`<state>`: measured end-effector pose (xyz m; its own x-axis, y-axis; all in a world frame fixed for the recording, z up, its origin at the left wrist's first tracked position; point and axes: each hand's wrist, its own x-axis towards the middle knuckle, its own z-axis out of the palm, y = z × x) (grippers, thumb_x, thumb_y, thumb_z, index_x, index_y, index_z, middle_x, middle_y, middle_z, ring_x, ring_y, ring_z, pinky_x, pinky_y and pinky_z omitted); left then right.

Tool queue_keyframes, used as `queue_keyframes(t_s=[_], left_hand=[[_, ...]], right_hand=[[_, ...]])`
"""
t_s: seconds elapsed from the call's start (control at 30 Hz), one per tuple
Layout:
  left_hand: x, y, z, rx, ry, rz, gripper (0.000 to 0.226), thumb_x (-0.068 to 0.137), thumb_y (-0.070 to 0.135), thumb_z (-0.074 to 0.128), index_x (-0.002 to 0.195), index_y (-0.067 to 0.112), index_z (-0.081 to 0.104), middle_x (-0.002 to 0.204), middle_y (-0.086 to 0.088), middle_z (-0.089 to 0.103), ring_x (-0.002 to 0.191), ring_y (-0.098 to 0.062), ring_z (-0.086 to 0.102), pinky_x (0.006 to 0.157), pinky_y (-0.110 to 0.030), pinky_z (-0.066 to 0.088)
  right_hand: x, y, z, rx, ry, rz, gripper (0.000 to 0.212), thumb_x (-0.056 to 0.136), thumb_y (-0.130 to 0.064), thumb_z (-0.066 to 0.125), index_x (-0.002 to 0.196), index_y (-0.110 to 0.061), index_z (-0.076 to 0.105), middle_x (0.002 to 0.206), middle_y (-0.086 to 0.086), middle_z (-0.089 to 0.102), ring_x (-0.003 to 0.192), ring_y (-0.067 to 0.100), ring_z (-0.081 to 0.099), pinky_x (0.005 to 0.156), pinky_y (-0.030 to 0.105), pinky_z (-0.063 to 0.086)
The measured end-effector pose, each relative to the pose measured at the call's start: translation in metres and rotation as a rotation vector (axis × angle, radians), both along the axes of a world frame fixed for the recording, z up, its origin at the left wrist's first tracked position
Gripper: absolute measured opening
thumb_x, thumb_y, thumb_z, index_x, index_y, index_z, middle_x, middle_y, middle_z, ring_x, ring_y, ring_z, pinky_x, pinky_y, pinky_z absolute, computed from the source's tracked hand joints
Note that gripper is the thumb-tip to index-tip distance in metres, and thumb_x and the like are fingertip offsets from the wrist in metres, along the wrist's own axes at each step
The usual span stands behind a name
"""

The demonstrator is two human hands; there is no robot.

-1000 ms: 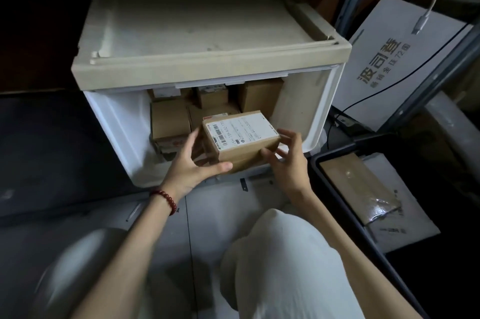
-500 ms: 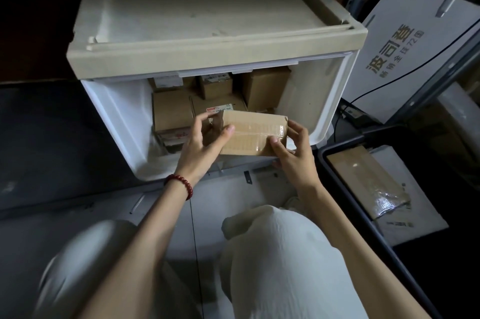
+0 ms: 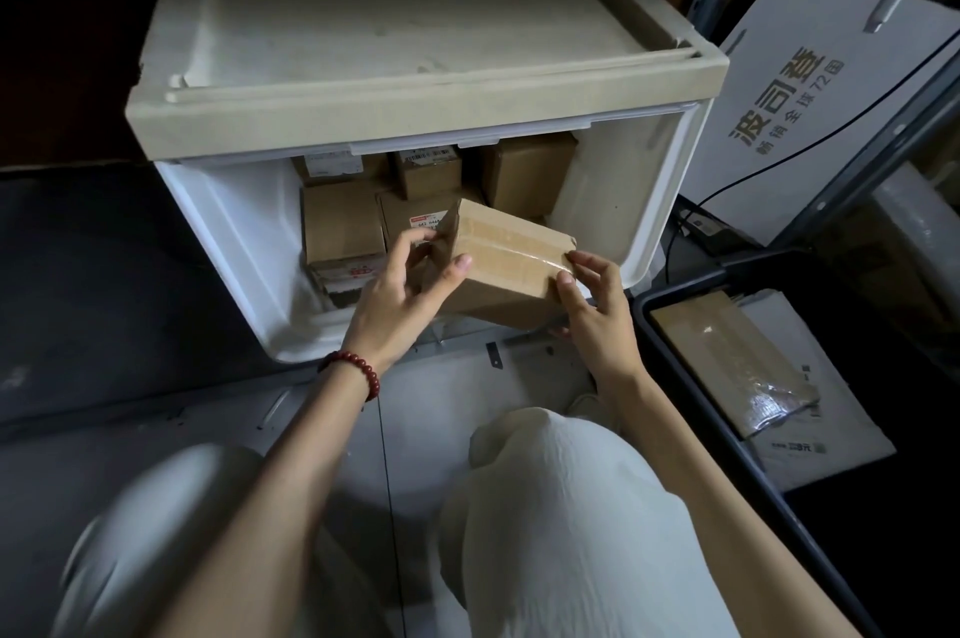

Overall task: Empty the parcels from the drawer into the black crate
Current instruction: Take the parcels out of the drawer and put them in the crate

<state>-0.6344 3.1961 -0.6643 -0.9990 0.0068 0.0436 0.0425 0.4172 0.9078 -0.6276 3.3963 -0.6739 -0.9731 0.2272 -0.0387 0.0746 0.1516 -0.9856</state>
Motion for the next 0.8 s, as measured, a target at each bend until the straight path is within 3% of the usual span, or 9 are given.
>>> queue_keyframes(t_s=[0.07,0.13,0.2,0.27,0.4,0.5,0.6,0.67,0.8], left_hand=[[0.001,-0.001,-0.001,-0.007,-0.012,-0.004,0.058,0.075,0.072,0.045,0.125,0.045,0.04,0.118,0.016,0.056,0.094,-0.004,0.059,0.061,-0.014,0.041],[0.001,-0.001,-0.002,-0.013,-0.035,-0.023,0.06,0.072,0.074,0.048,0.126,0.051,0.037,0.118,0.02,0.052,0.097,-0.006,0.057,0.066,-0.014,0.039],[0.001,-0.001,-0.003,-0.001,-0.057,-0.037,0.067,0.069,0.074,0.056,0.128,0.051,0.034,0.12,0.02,0.047,0.106,-0.009,0.052,0.074,-0.017,0.04],[0.001,-0.001,-0.003,0.009,-0.063,-0.03,0.072,0.066,0.071,0.067,0.125,0.051,0.032,0.119,0.017,0.046,0.107,-0.011,0.051,0.072,-0.014,0.039],[-0.001,-0.001,-0.007,0.012,-0.042,-0.015,0.072,0.06,0.063,0.071,0.119,0.051,0.033,0.115,0.015,0.05,0.102,-0.01,0.053,0.066,-0.007,0.033],[-0.003,-0.002,-0.011,0.004,-0.015,-0.014,0.079,0.062,0.054,0.078,0.127,0.048,0.034,0.12,0.014,0.044,0.11,-0.01,0.046,0.074,-0.013,0.036],[-0.006,-0.004,-0.015,-0.002,0.014,-0.061,0.085,0.066,0.032,0.085,0.131,0.049,0.033,0.138,0.004,0.043,0.126,-0.017,0.045,0.088,-0.026,0.048],[-0.008,-0.006,-0.016,-0.024,0.036,-0.078,0.088,0.069,0.017,0.084,0.135,0.046,0.033,0.146,-0.004,0.041,0.13,-0.02,0.044,0.083,-0.022,0.051],[-0.008,-0.007,-0.016,-0.039,0.108,-0.05,0.078,0.075,0.016,0.079,0.137,0.038,0.038,0.126,0.027,0.041,0.123,0.001,0.037,0.098,-0.027,0.039]], right_hand=[[0.0,0.0,0.002,-0.027,-0.008,0.002,0.029,0.1,-0.027,0.049,0.129,-0.025,0.049,0.131,-0.006,0.05,0.092,0.005,0.056,0.078,0.045,0.058],[0.0,0.001,0.004,-0.035,-0.008,0.004,0.032,0.1,-0.029,0.05,0.132,-0.025,0.05,0.127,-0.01,0.05,0.091,0.006,0.056,0.078,0.049,0.058],[0.0,0.0,0.006,-0.039,0.001,0.001,0.036,0.099,-0.03,0.051,0.134,-0.025,0.05,0.129,-0.009,0.05,0.092,0.004,0.056,0.07,0.039,0.061],[0.0,0.0,0.006,-0.075,0.013,-0.01,0.039,0.098,-0.03,0.053,0.136,-0.023,0.05,0.131,-0.006,0.048,0.095,0.003,0.056,0.062,0.029,0.06],[0.0,0.0,0.007,-0.149,0.014,-0.023,0.042,0.097,-0.026,0.055,0.137,-0.025,0.043,0.132,-0.002,0.047,0.103,0.008,0.057,0.065,0.034,0.061],[0.0,0.0,0.008,-0.156,0.016,-0.023,0.046,0.096,-0.023,0.057,0.139,-0.025,0.039,0.129,-0.005,0.045,0.1,0.003,0.056,0.068,0.035,0.061],[0.0,0.002,0.006,-0.156,0.02,-0.004,0.046,0.095,-0.021,0.059,0.137,-0.027,0.04,0.129,-0.007,0.046,0.098,-0.001,0.057,0.061,0.028,0.06],[0.0,0.004,0.005,-0.159,0.018,0.002,0.05,0.094,-0.019,0.061,0.138,-0.027,0.04,0.132,-0.006,0.047,0.099,0.0,0.058,0.058,0.026,0.058],[-0.003,0.005,0.006,-0.199,0.002,-0.009,0.055,0.092,-0.02,0.063,0.142,-0.025,0.04,0.139,-0.002,0.046,0.097,-0.001,0.057,0.057,0.025,0.057]])
